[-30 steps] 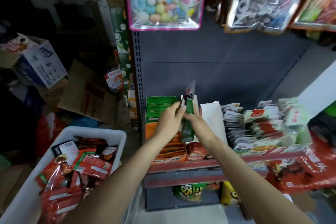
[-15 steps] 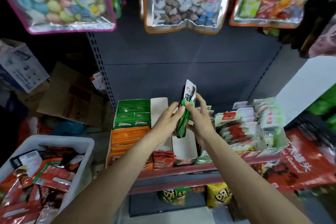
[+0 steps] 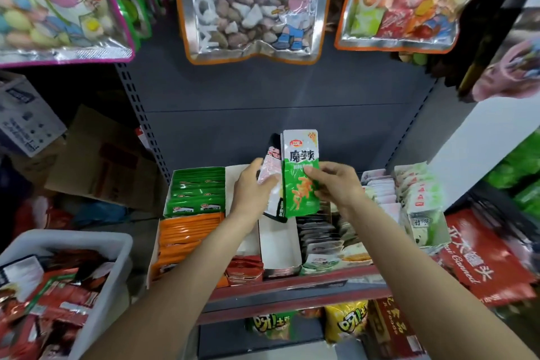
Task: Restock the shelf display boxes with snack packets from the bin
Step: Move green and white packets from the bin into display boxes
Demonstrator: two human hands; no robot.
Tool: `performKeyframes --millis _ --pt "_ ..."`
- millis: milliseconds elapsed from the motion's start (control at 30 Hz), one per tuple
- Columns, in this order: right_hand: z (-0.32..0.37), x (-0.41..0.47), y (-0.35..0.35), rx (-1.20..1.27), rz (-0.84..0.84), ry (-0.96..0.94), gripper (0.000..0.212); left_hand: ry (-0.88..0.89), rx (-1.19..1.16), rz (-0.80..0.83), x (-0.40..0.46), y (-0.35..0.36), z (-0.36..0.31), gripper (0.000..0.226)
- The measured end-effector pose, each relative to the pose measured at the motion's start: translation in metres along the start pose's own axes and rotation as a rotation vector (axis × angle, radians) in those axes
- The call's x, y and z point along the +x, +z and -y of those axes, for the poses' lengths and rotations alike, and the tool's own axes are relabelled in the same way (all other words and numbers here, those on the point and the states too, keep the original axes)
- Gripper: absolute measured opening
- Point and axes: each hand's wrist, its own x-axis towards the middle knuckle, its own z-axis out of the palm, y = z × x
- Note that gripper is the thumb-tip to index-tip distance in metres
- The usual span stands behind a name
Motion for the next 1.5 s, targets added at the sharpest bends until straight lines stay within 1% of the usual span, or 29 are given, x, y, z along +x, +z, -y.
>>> performKeyframes --millis 33,100,167,233,300,400,467,500,567,600,667,700,767,833,867,1033,1133,1233,1300,1400,1433,1500 --pt "0.005 0.004 -0.004 -0.008 -0.051 -0.035 0.010 -0.008 0.004 -0.040 0.004 -0.001 0.002 0.012" --pt "0.014 0.012 -0.015 0.021 -0.162 -0.089 0.019 -0.045 0.001 -0.112 0.010 -0.006 0.006 0.016" --pt "0.018 0.019 -0.025 0.039 -0.229 -0.134 0.022 -0.086 -0.101 -0.126 0.012 -0.009 0.007 0.018" --pt "0.018 0.026 -0.030 0.021 -0.221 -0.172 0.019 -0.133 -0.221 -0.083 0.011 -0.008 0.005 0.013" --pt "0.013 0.034 -0.030 -0.031 -0.178 -0.208 0.015 -0.203 -0.305 -0.042 0.011 -0.004 0.000 0.008" --pt "0.001 0.042 -0.024 -0.098 -0.133 -0.253 0.004 -0.282 -0.387 0.033 0.011 0.004 -0.006 0.021" --pt "-0.005 0.046 -0.021 -0.126 -0.149 -0.261 0.004 -0.307 -0.502 0.086 0.014 0.009 -0.008 0.023" --pt "-0.008 0.046 -0.021 -0.128 -0.162 -0.265 0.007 -0.310 -0.528 0.084 0.015 0.011 -0.008 0.021" --pt "-0.011 0.047 -0.020 -0.128 -0.172 -0.283 0.012 -0.304 -0.475 0.004 0.021 0.013 -0.005 0.006" --pt "-0.012 0.047 -0.020 -0.125 -0.167 -0.292 0.012 -0.308 -0.409 -0.025 0.023 0.012 -0.005 0.013" --pt "-0.011 0.046 -0.021 -0.085 -0.159 -0.314 0.013 -0.345 -0.369 -0.013 0.026 0.011 -0.004 0.040" --pt "-0.009 0.045 -0.022 -0.056 -0.154 -0.327 0.014 -0.376 -0.402 0.000 0.027 0.010 -0.005 0.044" --pt "-0.006 0.045 -0.024 -0.023 -0.141 -0.342 0.012 -0.402 -0.429 -0.003 0.029 0.008 -0.005 0.036" --pt "-0.005 0.047 -0.026 -0.028 -0.104 -0.334 0.009 -0.332 -0.315 -0.016 0.032 0.007 -0.004 0.016" --pt "-0.005 0.047 -0.026 -0.040 -0.086 -0.324 0.009 -0.285 -0.281 -0.025 0.032 0.006 -0.003 0.010" --pt "-0.012 0.050 -0.026 -0.108 -0.055 -0.314 0.016 -0.145 -0.183 -0.081 0.029 0.000 0.004 0.013" --pt "-0.017 0.050 -0.025 -0.108 -0.036 -0.322 0.019 -0.075 -0.180 -0.124 0.027 -0.002 0.005 0.016" --pt "-0.022 0.054 -0.023 -0.112 -0.033 -0.309 0.023 -0.043 -0.203 -0.135 0.025 -0.004 0.005 0.017" --pt "-0.025 0.056 -0.024 -0.219 -0.021 -0.266 0.024 -0.040 -0.208 -0.127 0.024 -0.004 0.005 0.018" --pt "-0.028 0.060 -0.026 -0.521 0.009 -0.170 0.030 -0.047 -0.215 -0.127 0.023 -0.005 0.004 0.018" --pt "-0.027 0.059 -0.026 -0.633 0.007 -0.161 0.033 -0.049 -0.216 -0.130 0.022 -0.005 0.004 0.017" --pt "-0.022 0.057 -0.025 -0.788 -0.014 -0.228 0.039 -0.059 -0.218 -0.129 0.021 -0.005 0.003 0.017"
